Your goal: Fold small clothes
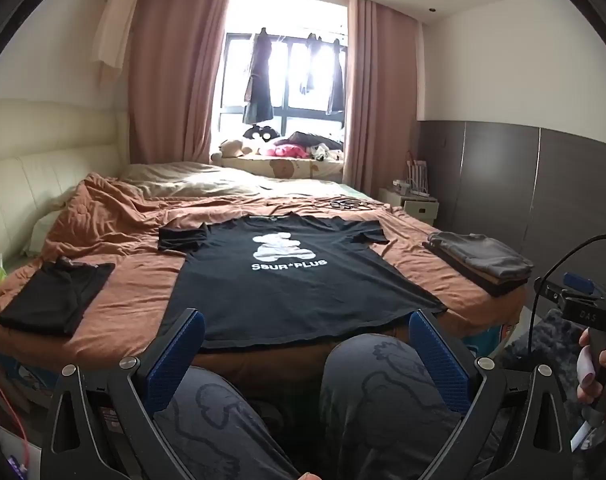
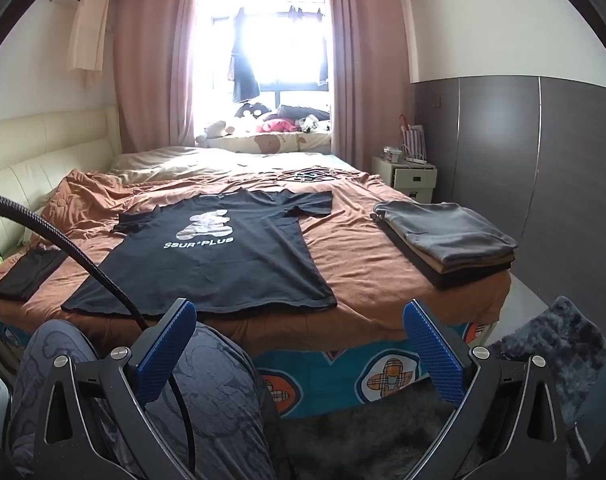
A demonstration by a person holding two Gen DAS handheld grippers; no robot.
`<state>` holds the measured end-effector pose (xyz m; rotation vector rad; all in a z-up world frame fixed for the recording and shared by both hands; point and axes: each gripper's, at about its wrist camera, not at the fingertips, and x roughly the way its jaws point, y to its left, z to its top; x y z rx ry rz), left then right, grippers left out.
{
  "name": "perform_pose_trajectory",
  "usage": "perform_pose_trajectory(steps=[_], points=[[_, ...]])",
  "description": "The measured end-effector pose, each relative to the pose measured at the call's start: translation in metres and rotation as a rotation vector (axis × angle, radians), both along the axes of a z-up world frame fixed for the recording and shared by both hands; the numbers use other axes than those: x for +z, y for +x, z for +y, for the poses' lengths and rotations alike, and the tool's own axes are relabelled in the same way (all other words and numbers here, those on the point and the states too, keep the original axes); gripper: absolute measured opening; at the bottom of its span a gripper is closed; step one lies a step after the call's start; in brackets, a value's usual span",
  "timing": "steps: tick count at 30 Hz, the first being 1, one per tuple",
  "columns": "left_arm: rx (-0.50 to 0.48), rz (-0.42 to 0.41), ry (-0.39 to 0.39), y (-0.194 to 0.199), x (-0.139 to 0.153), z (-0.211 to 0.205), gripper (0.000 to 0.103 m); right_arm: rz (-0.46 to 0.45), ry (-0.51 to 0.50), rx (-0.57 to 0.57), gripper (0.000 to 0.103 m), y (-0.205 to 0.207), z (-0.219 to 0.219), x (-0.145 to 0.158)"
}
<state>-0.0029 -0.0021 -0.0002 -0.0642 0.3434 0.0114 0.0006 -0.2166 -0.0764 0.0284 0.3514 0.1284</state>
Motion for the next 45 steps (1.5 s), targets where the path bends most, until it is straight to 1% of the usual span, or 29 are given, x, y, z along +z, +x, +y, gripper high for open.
perform_pose_trajectory(steps=[3, 6, 23, 45], points=[[-0.01, 0.002, 0.001, 0.003, -0.005, -0.011, 0.103, -0.003, -0.003, -0.001, 0.103, -0.001, 0.001, 0.0], [-0.021, 0.007, -0.005, 0.002, -0.002, -0.003, 0.103, -0.002, -0.003, -0.001, 0.103, -0.001, -0.001, 0.0], [-0.035, 0.004, -0.006, -0.001, -0.001, -0.003, 0.103, -0.033, -0.016, 0.018, 0.103, -0.006, -0.002, 0.0], [-0.038, -0.002, -0.004, -0.006, 0.001, -0.004, 0.103, -0.037, -0.024, 0.017, 0.103, -0.005, -0.001, 0.001]])
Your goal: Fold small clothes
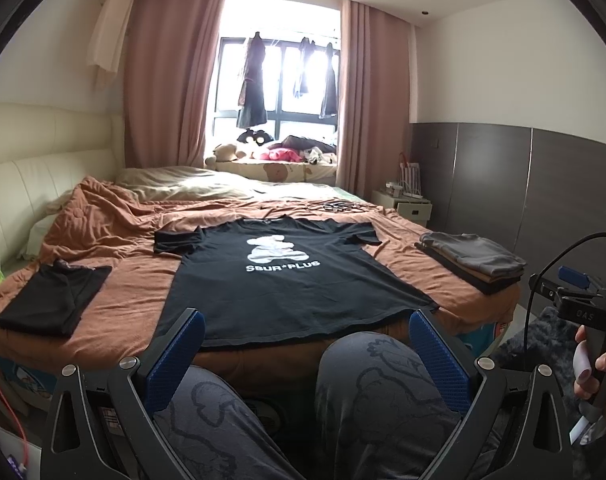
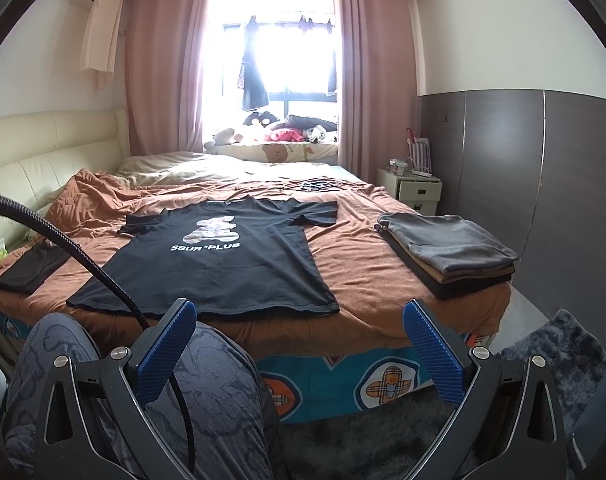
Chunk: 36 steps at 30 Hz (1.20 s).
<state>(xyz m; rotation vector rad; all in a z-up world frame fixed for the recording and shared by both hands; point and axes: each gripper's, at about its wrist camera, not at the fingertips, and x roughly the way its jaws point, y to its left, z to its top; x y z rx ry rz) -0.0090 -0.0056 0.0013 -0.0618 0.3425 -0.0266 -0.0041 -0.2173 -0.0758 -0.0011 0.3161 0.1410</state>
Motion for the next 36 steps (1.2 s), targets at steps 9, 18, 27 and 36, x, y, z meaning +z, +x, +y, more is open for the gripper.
perform_pose_trajectory(steps=[9, 18, 27, 36], points=[[-0.001, -0.007, 0.002, -0.003, 0.001, -0.002, 0.103, 0.004, 0.004, -0.001, 0.103, -0.002, 0.0, -0.001], [-0.002, -0.014, -0.002, -0.006, 0.002, 0.001, 0.103, -0.001, 0.008, 0.002, 0.103, -0.007, -0.003, -0.001], [-0.002, -0.022, -0.002, -0.009, 0.003, 0.003, 0.103, -0.003, 0.008, 0.004, 0.103, -0.008, -0.003, -0.001], [-0.004, -0.027, -0.036, -0.012, 0.009, 0.007, 0.103, -0.006, -0.008, 0.019, 0.103, -0.008, -0.001, 0.018]])
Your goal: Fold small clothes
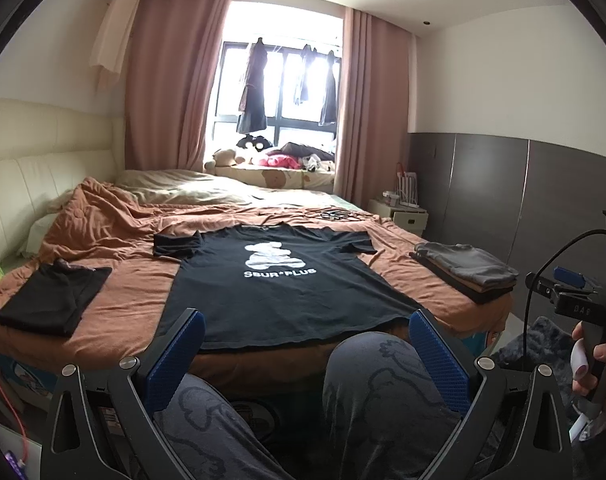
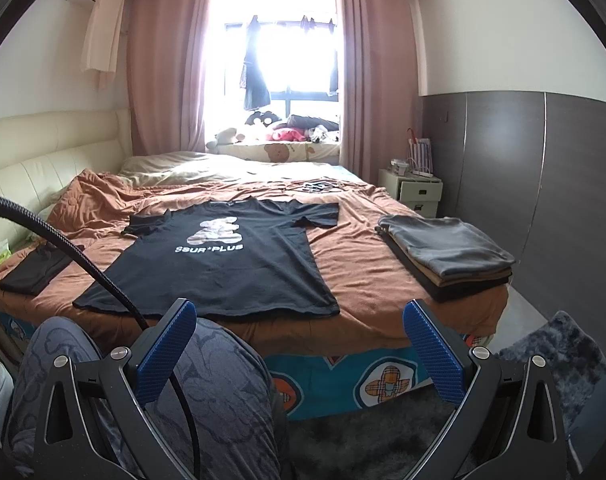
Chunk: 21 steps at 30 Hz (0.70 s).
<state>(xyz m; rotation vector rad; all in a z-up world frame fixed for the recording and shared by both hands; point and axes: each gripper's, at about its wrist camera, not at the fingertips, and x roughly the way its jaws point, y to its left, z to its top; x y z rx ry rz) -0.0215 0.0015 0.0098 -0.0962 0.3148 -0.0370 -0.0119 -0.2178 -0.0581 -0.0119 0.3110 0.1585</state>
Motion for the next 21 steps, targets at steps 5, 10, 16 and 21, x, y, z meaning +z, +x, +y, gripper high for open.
perform_pose_trajectory(steps=[5, 10, 16, 21], points=[[0.007, 0.008, -0.015, 0.001, 0.008, 0.009, 0.103, -0.004, 0.01, 0.013, 0.103, 0.002, 0.004, 0.018], [0.015, 0.005, -0.037, -0.001, 0.012, 0.02, 0.103, -0.023, 0.01, 0.02, 0.103, 0.004, 0.008, 0.027], [0.053, -0.001, -0.062, 0.005, 0.012, 0.035, 0.103, -0.011, -0.006, 0.061, 0.103, 0.024, 0.013, 0.025], [0.086, -0.005, -0.056, 0.009, 0.01, 0.05, 0.103, -0.012, 0.007, 0.091, 0.103, 0.043, 0.02, 0.025]])
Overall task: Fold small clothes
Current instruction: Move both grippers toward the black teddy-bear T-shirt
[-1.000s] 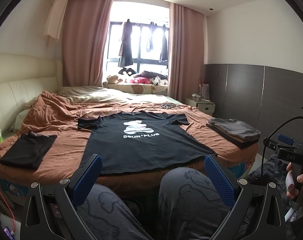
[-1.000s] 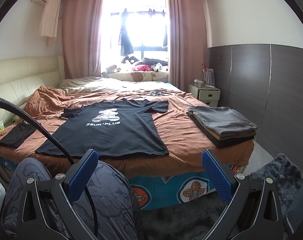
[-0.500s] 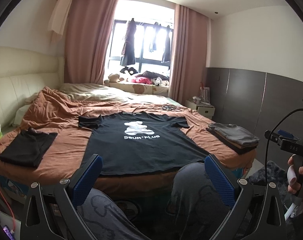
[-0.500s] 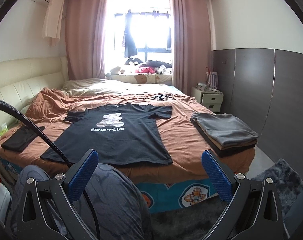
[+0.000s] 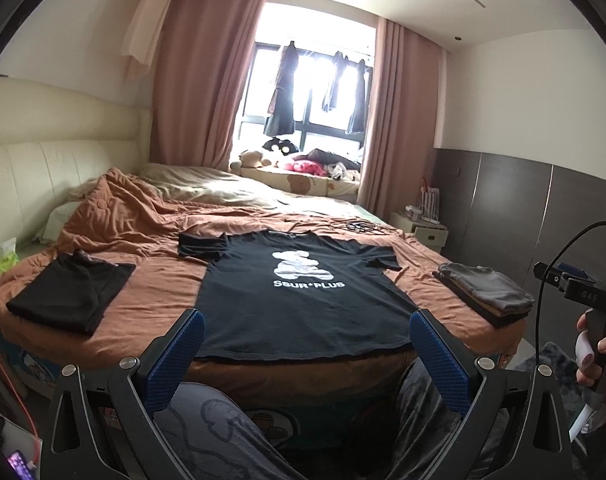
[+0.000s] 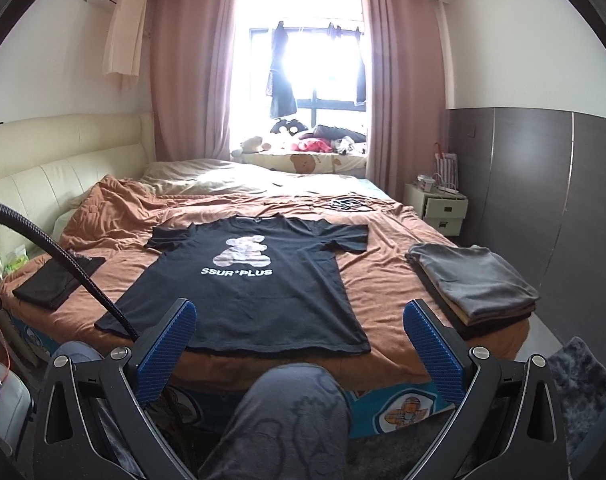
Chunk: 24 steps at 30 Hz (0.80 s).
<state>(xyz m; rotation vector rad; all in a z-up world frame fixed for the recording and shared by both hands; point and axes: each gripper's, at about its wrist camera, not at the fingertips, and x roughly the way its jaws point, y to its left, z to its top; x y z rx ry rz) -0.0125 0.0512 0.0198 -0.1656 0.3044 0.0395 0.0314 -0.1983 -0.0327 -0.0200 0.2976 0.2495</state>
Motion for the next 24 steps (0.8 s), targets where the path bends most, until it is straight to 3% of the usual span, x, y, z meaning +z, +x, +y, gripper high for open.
perform_pose_trajectory(steps=[10, 24], points=[[0.04, 0.032, -0.009, 0.036, -0.003, 0.036, 0.103, 0.001, 0.004, 0.044, 0.103, 0.045, 0.018, -0.004], [0.071, 0.094, -0.033, 0.13, -0.022, 0.098, 0.103, 0.118, -0.01, 0.106, 0.103, 0.179, 0.082, 0.002]])
